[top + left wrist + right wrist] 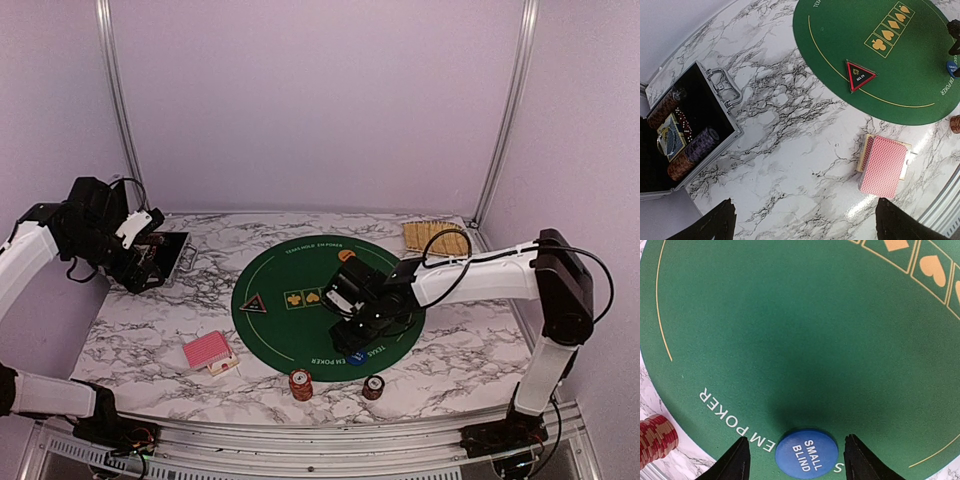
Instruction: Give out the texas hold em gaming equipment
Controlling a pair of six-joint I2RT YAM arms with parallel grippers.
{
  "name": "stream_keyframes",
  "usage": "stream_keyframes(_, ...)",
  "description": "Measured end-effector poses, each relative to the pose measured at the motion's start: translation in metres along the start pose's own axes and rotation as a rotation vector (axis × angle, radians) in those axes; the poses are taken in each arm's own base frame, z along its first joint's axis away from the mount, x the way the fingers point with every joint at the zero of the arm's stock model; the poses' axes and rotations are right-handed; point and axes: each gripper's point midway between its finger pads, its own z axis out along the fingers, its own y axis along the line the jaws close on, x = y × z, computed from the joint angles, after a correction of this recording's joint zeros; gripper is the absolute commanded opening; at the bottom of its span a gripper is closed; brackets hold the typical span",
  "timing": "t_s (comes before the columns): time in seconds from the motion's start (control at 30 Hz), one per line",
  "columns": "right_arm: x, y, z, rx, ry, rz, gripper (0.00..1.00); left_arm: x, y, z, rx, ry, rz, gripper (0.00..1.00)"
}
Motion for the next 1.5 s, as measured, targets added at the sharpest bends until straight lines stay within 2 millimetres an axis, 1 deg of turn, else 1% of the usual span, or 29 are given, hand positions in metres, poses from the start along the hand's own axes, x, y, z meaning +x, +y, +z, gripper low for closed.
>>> stream_keyframes(0.1,0.004,0.004,0.004,-0.008,0.017,-0.009,0.62,0.000,0.000,0.000,-0.001,-0.002,-0.003,0.99)
stream_keyframes(0.23,0.010,0.005,0.012,-0.003,0.039,-0.014,0.61,-0.001,0.000,-0.001,-0.001,-0.002,-0.003,0.99)
stream_keyframes(0.53,0.023,-0.008,0.019,0.057,0.077,-0.018,0.51,-0.001,0.000,-0.001,-0.001,-0.002,-0.004,0.99)
stream_keyframes(0.7,0.024,-0.009,0.018,0.062,0.065,-0.015,0.45,-0.001,0.000,-0.001,0.000,-0.003,-0.009,0.99)
stream_keyframes(0.8,0.029,-0.012,0.016,0.070,0.068,-0.010,0.40,-0.001,0.000,-0.001,0.002,-0.004,-0.010,0.99)
stream_keyframes(0.93,0.038,-0.016,0.013,0.079,0.073,-0.001,0.39,-0.001,0.000,-0.001,0.002,-0.004,-0.010,0.99)
stream_keyframes(1.13,0.046,-0.023,0.009,0.096,0.083,0.012,0.41,-0.002,0.000,-0.002,0.000,-0.007,-0.009,0.99)
stream_keyframes(1.27,0.046,-0.028,0.008,0.109,0.087,0.017,0.49,-0.004,0.001,-0.003,-0.003,-0.013,-0.007,0.99)
stream_keyframes(1.33,0.045,-0.032,0.006,0.122,0.095,0.022,0.55,-0.004,0.001,-0.003,-0.003,-0.012,-0.007,0.99)
stream_keyframes(1.4,0.039,-0.036,0.000,0.137,0.094,0.027,0.62,-0.004,0.001,-0.003,-0.003,-0.012,-0.007,0.99)
stream_keyframes(1.47,0.025,-0.034,-0.008,0.136,0.070,0.026,0.69,-0.004,0.001,-0.003,-0.003,-0.012,-0.007,0.99)
stream_keyframes(1.5,0.012,-0.030,-0.016,0.130,0.046,0.023,0.72,-0.004,0.001,-0.003,-0.003,-0.012,-0.007,0.99)
